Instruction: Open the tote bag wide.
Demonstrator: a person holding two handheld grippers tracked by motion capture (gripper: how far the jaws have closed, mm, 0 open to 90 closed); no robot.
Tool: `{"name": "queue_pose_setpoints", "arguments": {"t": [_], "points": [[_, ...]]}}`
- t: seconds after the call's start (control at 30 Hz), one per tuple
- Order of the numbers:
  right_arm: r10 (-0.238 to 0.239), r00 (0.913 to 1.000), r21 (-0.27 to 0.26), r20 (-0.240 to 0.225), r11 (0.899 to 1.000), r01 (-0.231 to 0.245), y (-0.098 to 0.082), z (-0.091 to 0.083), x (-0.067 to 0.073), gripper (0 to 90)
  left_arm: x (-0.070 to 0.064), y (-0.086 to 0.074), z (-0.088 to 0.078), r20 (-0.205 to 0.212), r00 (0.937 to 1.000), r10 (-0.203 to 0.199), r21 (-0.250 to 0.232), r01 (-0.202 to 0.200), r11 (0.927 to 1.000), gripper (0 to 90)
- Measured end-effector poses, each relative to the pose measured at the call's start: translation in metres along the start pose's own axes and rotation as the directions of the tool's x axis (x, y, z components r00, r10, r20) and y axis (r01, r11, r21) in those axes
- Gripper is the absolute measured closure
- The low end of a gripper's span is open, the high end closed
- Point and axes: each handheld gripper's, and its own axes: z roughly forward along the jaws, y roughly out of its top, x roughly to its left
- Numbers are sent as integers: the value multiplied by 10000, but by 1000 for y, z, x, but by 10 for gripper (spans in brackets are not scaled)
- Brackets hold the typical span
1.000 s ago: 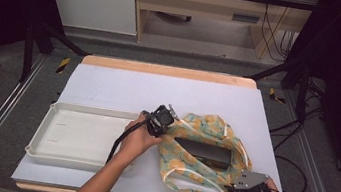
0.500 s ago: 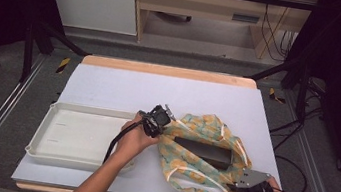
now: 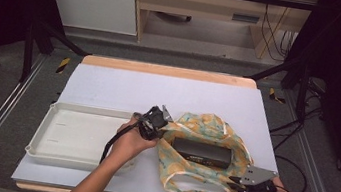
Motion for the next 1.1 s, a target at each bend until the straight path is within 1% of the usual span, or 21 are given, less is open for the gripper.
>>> {"name": "queue_pose_setpoints", "arguments": {"t": [0.07, 0.1, 0.2, 0.3, 0.37, 0.47, 0.63, 0.73, 0.8, 0.83, 0.93, 1.0, 1.03, 1.1], "points": [[93, 10000, -220, -20, 9997, -93, 2, -2, 1, 662, -3, 1, -8, -105, 9999, 38, -277, -41, 9996, 665], [104, 9999, -220, -24, 9997, -104, 4, -4, 2, 641, -4, 1, -10, -122, 9999, 52, -367, -57, 9993, 653], [-15, 10000, -362, -41, 9993, 13, 7, -4, 6, 559, -8, 4, -19, -218, 9996, 158, -652, -172, 9977, 598], [-134, 9999, -383, -85, 9992, 130, 12, -5, 11, 507, -12, 7, -25, -318, 9992, 256, -867, -282, 9958, 538], [-130, 9998, -449, -177, 9989, 122, 14, -5, 13, 479, -13, 8, -27, -324, 9991, 268, -928, -297, 9952, 505], [-163, 9997, -502, -178, 9986, 154, 17, -4, 15, 439, -15, 10, -31, -311, 9991, 272, -1097, -305, 9935, 462], [-132, 9998, -767, -139, 9970, 121, 22, -7, 18, 374, -26, 14, -43, -255, 9989, 388, -1611, -424, 9860, 455], [-69, 9999, -983, -157, 9951, 53, 25, -13, 17, 374, -35, 16, -52, -119, 9985, 541, -1749, -553, 9830, 491], [42, 9997, -1249, -227, 9921, -70, 27, -18, 16, 377, -44, 15, -56, 17, 9974, 727, -1844, -711, 9803, 519], [39, 9996, -1361, -270, 9907, -76, 27, -21, 15, 392, -49, 14, -56, 110, 9964, 842, -1896, -806, 9785, 535], [93, 9997, -1584, -214, 9873, -125, 29, -27, 11, 459, -57, 12, -55, 343, 9941, 1026, -1896, -943, 9773, 587], [229, 9997, -1649, -67, 9860, -237, 30, -30, 8, 497, -62, 10, -53, 461, 9936, 1027, -1989, -916, 9757, 606], [365, 9993, -1715, 95, 9846, -343, 30, -31, 5, 527, -63, 9, -52, 469, 9936, 1024, -1982, -912, 9759, 630], [525, 9983, -1920, 247, 9803, -468, 30, -33, 1, 584, -66, 6, -49, 490, 9948, 890, -2097, -769, 9747, 681]]}}
